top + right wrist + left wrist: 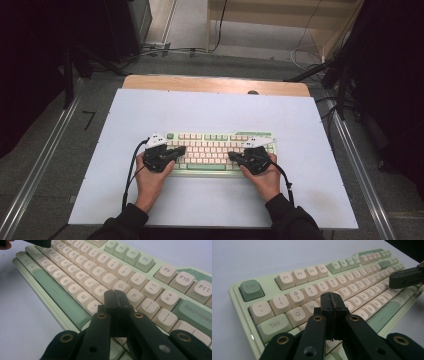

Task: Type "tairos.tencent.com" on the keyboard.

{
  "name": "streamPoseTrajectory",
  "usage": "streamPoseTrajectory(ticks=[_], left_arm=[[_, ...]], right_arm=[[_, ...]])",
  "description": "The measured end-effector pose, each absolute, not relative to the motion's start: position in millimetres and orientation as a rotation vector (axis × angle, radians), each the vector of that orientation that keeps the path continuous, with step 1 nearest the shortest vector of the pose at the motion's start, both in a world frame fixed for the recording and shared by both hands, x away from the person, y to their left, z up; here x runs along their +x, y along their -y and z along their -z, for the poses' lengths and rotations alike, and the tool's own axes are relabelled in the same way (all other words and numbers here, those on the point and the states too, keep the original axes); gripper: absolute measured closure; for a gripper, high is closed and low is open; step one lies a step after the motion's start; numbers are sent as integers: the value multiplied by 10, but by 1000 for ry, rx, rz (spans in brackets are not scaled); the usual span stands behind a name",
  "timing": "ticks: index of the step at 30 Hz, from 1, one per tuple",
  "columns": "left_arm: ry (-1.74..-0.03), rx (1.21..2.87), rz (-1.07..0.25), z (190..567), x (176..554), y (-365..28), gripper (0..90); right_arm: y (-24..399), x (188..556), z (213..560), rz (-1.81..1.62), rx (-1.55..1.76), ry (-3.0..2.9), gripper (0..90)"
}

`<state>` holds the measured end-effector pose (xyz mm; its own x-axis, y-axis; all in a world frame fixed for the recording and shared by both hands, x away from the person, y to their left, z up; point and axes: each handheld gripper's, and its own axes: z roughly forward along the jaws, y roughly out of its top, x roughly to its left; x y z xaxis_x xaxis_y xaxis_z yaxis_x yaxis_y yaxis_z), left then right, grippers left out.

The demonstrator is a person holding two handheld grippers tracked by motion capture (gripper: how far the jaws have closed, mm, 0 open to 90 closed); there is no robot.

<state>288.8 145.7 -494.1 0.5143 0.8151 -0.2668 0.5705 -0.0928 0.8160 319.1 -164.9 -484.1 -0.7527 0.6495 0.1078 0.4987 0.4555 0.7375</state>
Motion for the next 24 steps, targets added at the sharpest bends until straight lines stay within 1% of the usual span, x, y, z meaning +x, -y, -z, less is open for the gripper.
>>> streamPoseTrajectory(ticks=[17, 24], left_arm=[[-1159, 1784, -309, 4947, 2886, -1448, 900], [-1161, 1781, -310, 4947, 2887, -1450, 900]], right_arm=[[1614, 3137, 4891, -1145, 966, -2549, 882], [1641, 3137, 4842, -1190, 985, -2517, 882]])
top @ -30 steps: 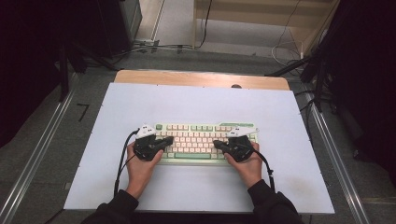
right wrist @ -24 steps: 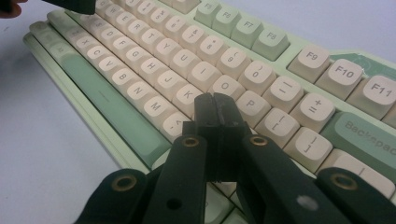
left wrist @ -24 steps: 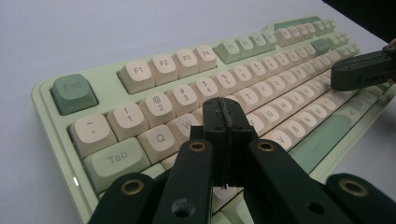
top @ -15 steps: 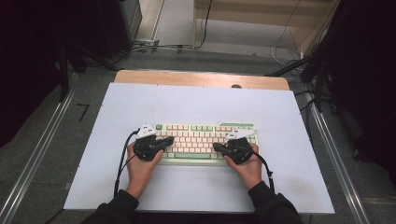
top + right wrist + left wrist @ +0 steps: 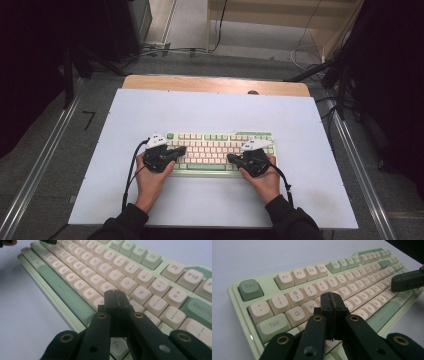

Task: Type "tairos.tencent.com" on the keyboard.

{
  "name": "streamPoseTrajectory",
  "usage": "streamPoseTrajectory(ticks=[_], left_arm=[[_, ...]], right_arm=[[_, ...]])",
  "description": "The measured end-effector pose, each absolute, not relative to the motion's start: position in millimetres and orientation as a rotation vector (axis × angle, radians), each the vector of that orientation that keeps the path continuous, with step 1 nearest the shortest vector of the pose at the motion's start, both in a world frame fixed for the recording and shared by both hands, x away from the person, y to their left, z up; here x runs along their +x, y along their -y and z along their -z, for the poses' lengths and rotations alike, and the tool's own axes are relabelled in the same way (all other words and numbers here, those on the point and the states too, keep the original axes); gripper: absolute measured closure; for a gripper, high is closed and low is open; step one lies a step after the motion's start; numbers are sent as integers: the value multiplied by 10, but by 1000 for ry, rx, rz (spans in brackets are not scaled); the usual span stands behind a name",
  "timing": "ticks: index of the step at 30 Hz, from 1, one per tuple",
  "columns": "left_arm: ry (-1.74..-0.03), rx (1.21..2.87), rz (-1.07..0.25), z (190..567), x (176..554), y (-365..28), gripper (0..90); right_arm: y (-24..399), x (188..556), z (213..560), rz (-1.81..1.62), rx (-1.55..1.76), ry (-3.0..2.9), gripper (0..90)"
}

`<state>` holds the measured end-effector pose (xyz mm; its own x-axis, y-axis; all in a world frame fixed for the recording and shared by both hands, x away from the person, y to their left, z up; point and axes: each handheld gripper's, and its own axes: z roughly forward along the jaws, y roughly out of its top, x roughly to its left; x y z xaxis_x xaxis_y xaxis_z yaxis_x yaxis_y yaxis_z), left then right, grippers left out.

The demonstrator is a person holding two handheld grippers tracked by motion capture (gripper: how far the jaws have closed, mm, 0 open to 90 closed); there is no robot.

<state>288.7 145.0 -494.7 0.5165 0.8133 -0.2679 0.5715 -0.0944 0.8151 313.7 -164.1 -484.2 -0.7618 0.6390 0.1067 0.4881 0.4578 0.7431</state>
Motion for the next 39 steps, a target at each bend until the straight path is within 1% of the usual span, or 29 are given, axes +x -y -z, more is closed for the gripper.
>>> streamPoseTrajectory(ticks=[20, 39], left_arm=[[-1155, 1785, -302, 4946, 2880, -1433, 900], [-1132, 1787, -275, 4945, 2876, -1320, 900]], right_arm=[[1678, 3176, 4844, -1195, 1002, -2485, 882], [1674, 3178, 4839, -1201, 1004, -2481, 882]])
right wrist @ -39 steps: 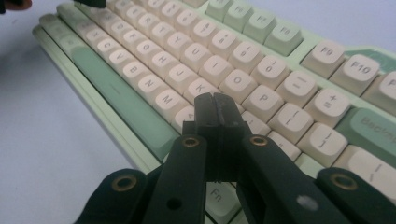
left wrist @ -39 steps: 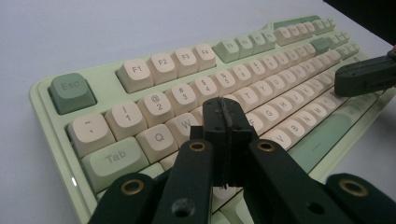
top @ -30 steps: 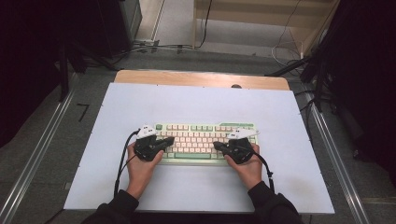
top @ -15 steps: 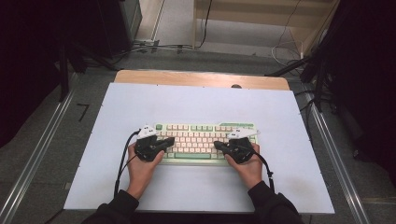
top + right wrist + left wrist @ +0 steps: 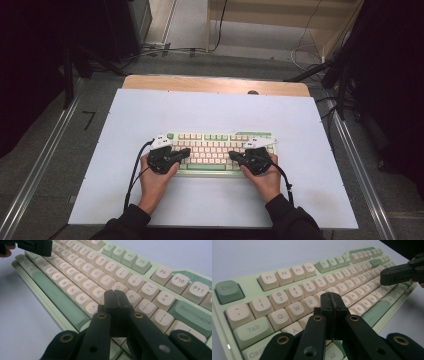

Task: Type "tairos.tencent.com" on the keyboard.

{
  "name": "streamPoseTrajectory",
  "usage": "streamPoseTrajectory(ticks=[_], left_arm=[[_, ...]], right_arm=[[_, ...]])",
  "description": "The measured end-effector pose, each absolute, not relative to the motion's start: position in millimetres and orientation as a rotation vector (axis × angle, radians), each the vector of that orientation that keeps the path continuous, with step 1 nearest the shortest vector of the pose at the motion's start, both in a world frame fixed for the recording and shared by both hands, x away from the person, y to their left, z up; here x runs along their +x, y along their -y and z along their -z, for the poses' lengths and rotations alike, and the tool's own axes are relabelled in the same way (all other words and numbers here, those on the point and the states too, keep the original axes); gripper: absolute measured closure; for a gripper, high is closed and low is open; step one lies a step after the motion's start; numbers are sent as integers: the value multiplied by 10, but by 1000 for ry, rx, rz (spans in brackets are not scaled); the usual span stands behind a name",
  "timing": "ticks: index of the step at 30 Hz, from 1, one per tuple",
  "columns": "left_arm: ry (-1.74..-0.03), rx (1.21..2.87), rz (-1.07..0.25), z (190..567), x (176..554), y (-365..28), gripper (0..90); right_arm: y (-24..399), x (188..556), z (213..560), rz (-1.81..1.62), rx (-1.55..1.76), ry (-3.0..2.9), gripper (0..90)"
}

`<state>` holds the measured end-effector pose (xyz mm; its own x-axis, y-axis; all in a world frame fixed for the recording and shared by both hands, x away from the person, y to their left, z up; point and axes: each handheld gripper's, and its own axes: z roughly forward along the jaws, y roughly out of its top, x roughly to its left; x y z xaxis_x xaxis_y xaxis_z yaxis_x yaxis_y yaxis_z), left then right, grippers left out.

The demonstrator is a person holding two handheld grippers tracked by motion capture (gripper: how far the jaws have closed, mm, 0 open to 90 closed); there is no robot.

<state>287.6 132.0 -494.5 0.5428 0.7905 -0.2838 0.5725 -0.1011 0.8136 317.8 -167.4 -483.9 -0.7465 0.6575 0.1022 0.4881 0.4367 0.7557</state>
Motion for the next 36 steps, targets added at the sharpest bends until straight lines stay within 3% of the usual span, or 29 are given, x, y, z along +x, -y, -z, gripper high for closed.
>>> streamPoseTrajectory(ticks=[36], left_arm=[[-1115, 1806, -268, 4931, 3143, -1037, 900]], right_arm=[[1629, 3183, 4842, -1205, 993, -2491, 882]])
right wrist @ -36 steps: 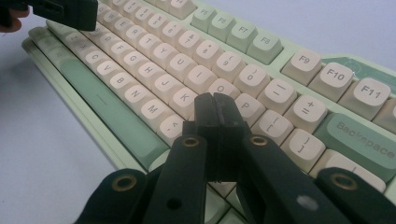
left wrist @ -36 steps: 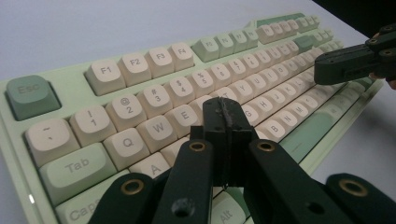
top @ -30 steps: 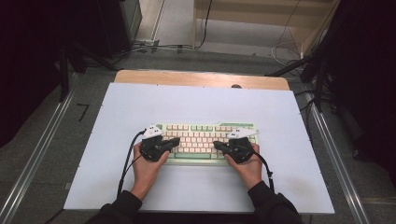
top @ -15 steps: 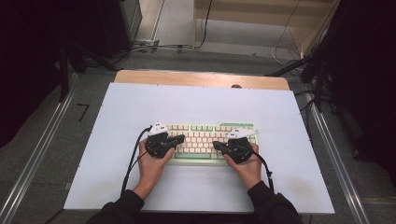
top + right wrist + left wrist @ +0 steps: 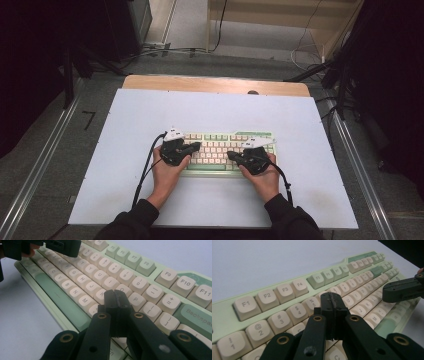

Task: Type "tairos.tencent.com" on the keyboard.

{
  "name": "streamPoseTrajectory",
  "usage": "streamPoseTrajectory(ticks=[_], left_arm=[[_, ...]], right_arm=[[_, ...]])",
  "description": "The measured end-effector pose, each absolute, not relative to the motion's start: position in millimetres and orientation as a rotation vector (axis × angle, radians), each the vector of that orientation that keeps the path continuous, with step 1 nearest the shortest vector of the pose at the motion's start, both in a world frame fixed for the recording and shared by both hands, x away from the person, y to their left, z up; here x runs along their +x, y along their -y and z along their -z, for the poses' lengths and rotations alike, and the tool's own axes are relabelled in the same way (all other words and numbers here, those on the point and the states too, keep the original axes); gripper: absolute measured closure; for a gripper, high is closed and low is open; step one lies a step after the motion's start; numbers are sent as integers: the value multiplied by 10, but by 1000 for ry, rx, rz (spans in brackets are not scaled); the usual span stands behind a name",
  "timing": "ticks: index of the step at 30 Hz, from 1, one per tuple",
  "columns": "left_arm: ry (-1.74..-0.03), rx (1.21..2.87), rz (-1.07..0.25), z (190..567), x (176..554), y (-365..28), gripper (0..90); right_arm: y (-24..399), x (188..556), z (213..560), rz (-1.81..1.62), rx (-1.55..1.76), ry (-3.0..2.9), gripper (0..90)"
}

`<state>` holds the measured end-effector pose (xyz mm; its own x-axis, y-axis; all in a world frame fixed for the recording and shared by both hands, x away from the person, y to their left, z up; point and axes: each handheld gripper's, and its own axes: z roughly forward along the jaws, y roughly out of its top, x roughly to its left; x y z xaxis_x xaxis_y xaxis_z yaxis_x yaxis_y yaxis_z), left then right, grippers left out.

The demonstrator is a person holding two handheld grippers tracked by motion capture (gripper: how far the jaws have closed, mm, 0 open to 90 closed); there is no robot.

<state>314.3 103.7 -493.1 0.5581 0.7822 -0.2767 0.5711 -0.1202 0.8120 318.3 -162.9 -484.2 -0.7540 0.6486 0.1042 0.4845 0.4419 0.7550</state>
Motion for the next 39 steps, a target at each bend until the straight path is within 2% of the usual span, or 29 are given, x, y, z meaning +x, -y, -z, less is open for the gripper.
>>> streamPoseTrajectory(ticks=[39], left_arm=[[-1113, 1865, -291, 4994, 3198, -948, 900]], right_arm=[[1631, 3185, 4843, -1201, 996, -2491, 882]])
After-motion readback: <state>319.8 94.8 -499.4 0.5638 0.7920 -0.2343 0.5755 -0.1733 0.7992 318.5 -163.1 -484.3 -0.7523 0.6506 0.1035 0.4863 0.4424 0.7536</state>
